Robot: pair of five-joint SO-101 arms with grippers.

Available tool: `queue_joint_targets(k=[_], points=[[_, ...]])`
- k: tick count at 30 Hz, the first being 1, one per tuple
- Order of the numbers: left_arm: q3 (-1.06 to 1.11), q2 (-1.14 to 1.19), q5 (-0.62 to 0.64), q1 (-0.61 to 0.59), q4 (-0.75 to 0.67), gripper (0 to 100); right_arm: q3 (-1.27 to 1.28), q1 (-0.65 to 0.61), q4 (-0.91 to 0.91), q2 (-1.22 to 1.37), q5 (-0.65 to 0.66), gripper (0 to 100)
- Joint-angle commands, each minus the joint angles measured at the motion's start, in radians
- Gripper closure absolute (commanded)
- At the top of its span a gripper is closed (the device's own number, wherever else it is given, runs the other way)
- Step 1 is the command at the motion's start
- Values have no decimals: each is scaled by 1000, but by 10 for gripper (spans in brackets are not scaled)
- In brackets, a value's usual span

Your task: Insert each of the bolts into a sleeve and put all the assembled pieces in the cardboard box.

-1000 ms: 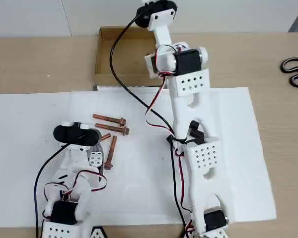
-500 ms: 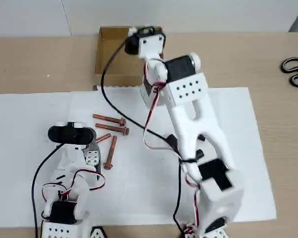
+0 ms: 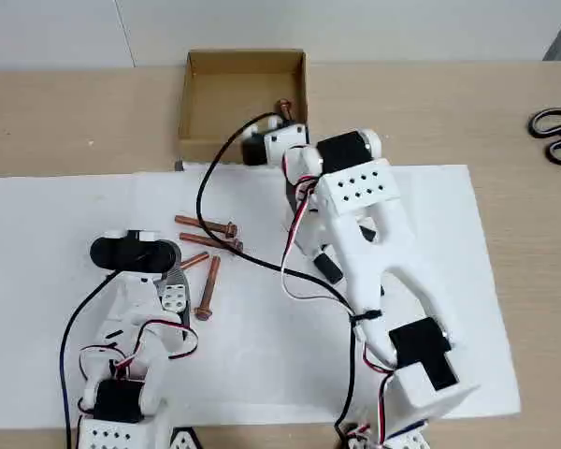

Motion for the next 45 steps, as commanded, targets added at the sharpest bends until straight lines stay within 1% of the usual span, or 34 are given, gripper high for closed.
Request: queue_joint_targets(k=[1,5,8,13,27,45], points=[[-4,-9,2,-3,-23,994,12,42,-18,-50,92,950],[-4,-9,2,-3,-23,994,55,58,-18,-50,166,887],[-4,-9,2,-3,-23,994,83,58,-21,-50,198,854],[-4,-9,2,-3,-23,994,89,50,-36,-48,195,853],[-4,-9,2,-3,-23,994,265,39,-202,-50,189,854],[-4,-9,2,-5,-12,994,275,39,-315,58,189,854]])
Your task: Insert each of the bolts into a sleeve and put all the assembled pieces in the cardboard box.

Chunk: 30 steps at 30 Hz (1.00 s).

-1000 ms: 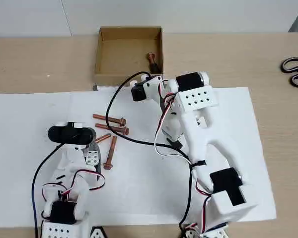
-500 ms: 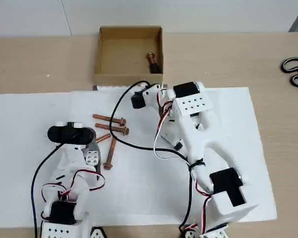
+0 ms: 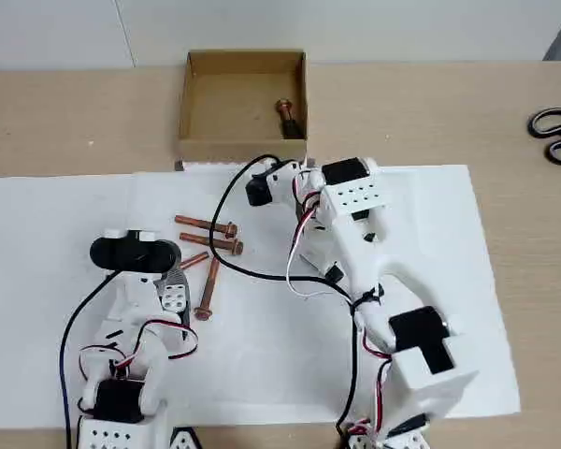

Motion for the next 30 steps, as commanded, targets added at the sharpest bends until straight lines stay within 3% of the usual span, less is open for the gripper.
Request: queue_joint_targets(k=[1,19,26,30], points=[[-4,-9,2,-5,-12,994,-8,-2,-28,-5,0,854],[-4,-9,2,-5,-12,994,-8,2,-51,139,0,857],[-4,-9,2,-5,-12,994,-8,-1,-50,206,0,988],[-4,-9,2,-5,-12,994,-12,2,-45,208,0,988]])
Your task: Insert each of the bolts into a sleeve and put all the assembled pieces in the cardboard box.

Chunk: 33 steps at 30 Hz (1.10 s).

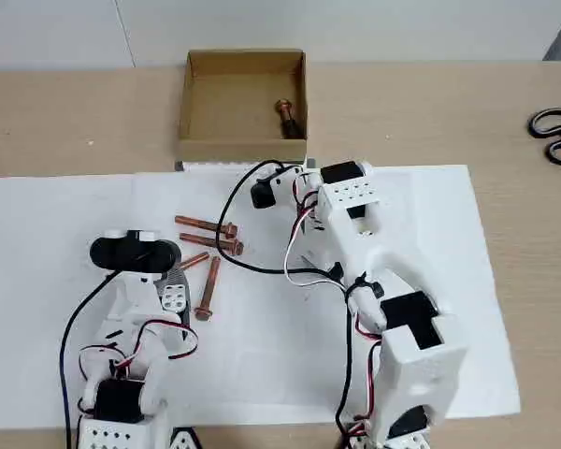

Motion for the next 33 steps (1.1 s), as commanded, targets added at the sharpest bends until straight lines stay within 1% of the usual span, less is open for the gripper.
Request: queue_joint_targets(k=[1,6,12,16,25,30,33], points=[[-4,-9,2,-5,-12,994,8,-8,1,35,2,988],[-4,-9,2,-5,-12,994,-77,-15,94,-70,-8,988],[-4,-11,2,-5,-12,994,-189,-12,245,-246,-71,989],[-4,-11,2,-5,-12,994,-206,5,335,-334,-133,989],[-24,-5,2,-6,-6,992,-60,171,344,-518,-262,995],[-171,-3,-8,-9,127,992,71,252,344,-650,-279,995],[-257,15,-41,-9,196,992,147,312,343,-737,-278,995]])
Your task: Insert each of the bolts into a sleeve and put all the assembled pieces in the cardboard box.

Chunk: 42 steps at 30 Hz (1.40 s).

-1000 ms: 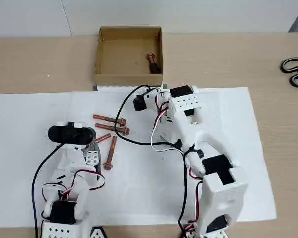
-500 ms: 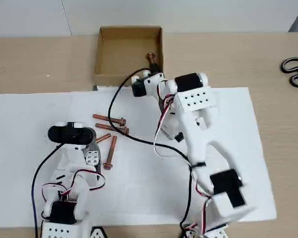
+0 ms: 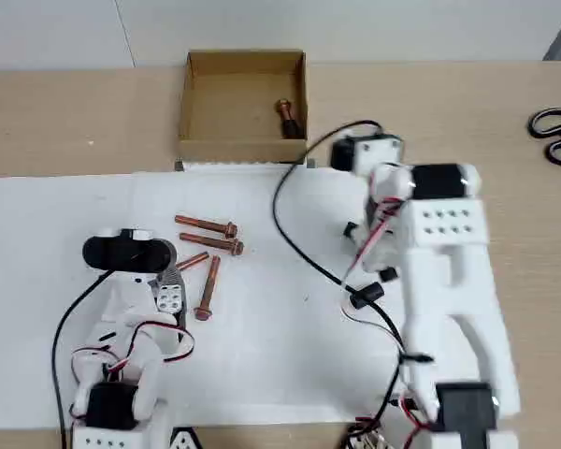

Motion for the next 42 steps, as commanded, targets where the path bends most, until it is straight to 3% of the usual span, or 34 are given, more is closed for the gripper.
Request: queue_joint_targets(k=[1,9,15,22,28,42], points=[[-127,38,-29,-2,58,992,61,67,16,-125,-12,995],[-501,525,-32,-3,61,992,244,142,10,-245,-9,995],[-860,954,-35,-3,184,994,299,183,7,-274,-9,994],[-1112,1240,-46,-2,313,994,302,260,2,-314,-9,994],[-1205,1393,-204,0,370,994,304,308,2,-321,-8,994],[-1366,1680,-872,2,362,993,305,308,2,-312,-6,993]])
